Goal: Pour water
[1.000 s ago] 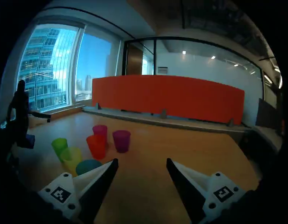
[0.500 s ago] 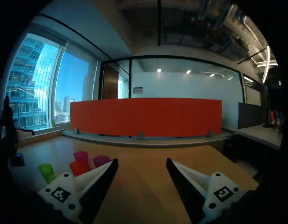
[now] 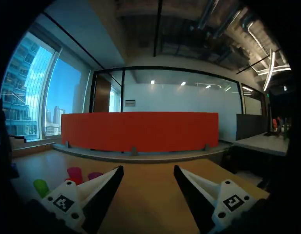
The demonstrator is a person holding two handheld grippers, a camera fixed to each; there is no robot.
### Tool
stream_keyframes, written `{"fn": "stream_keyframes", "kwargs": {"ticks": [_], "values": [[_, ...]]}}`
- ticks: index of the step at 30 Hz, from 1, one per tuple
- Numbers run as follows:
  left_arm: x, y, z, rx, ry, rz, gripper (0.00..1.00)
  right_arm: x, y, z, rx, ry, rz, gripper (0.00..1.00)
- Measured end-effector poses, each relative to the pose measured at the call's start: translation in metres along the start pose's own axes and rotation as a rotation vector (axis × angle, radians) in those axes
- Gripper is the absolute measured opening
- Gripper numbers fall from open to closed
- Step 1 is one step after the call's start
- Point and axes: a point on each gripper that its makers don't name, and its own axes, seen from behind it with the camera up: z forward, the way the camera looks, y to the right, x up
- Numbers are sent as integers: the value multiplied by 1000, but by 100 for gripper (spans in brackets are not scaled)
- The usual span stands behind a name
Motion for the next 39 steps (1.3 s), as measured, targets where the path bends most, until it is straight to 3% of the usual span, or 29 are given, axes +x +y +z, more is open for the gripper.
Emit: {"fn": "stream_keyframes", "kwargs": {"ticks": [6, 18, 39], "values": [[-2, 0, -2, 14, 8, -19, 84, 2, -5, 0, 5, 8, 8, 100], [1, -8, -4, 88, 60, 16, 84, 10, -15, -5, 38, 42, 44, 100], [-50, -24, -7, 136, 41, 15, 84, 7, -7, -3, -13, 19, 52, 99]]}}
